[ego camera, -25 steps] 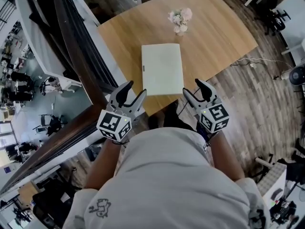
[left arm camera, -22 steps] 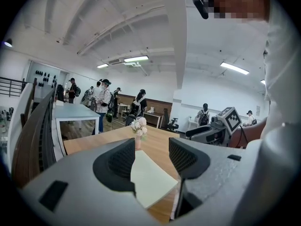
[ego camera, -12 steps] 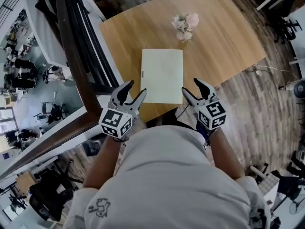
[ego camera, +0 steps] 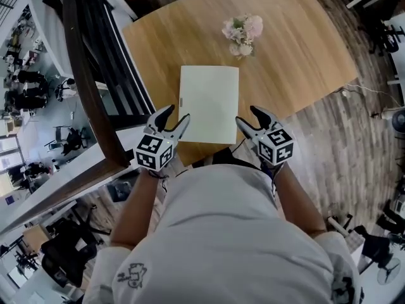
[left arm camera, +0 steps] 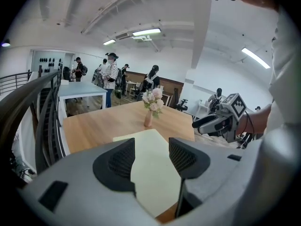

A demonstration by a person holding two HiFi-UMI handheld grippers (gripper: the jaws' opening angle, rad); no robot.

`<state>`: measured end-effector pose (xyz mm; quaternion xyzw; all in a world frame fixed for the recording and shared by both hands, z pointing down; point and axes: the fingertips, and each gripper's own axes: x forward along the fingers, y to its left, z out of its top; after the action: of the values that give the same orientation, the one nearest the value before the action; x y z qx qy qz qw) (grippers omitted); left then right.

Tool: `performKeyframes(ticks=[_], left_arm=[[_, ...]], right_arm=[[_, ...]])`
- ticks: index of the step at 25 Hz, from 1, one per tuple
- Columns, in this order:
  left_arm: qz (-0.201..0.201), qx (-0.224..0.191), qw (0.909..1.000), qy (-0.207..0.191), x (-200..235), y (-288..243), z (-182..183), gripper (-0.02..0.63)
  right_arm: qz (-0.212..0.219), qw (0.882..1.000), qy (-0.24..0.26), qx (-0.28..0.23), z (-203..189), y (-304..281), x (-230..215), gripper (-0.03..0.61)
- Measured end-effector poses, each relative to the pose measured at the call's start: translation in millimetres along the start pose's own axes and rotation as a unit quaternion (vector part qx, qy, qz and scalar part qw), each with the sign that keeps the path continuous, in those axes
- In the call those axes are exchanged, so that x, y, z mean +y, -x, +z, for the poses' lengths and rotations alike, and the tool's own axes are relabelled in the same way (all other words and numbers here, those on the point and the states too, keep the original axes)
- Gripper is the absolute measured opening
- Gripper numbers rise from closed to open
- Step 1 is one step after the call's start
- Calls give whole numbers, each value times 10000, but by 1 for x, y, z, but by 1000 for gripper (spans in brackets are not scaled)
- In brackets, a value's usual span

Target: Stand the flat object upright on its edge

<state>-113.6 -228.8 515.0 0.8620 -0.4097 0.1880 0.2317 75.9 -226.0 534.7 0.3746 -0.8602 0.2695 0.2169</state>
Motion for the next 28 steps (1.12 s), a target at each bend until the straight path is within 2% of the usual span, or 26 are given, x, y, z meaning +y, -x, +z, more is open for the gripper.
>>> performKeyframes(ticks=[3,6,10,16,23,28], left_arm=[[81,261,9996,76,11,-21,-18,215],[120,605,9976,312,27,-37,-46,215],[129,956,9927,728,42,-50,-76,215],[66,1384,9836,1152,60,-68,-107,215],[12,1669,9746,1492,74,-84,-126,216],[30,1877,9694,1581,84,-95,-136,216]], right_arm=[[32,9996,-167,206,-13,-13,-14,270],[85,9984,-448,330,-23,-25,-23,270],[110,9956,-765,523,-41,-39,-36,270],[173,9884,-1187,930,-71,-69,-50,272],[373,9779,-1558,1346,-99,-92,-50,273],[473,9695,-1938,1421,-110,-104,-53,273]])
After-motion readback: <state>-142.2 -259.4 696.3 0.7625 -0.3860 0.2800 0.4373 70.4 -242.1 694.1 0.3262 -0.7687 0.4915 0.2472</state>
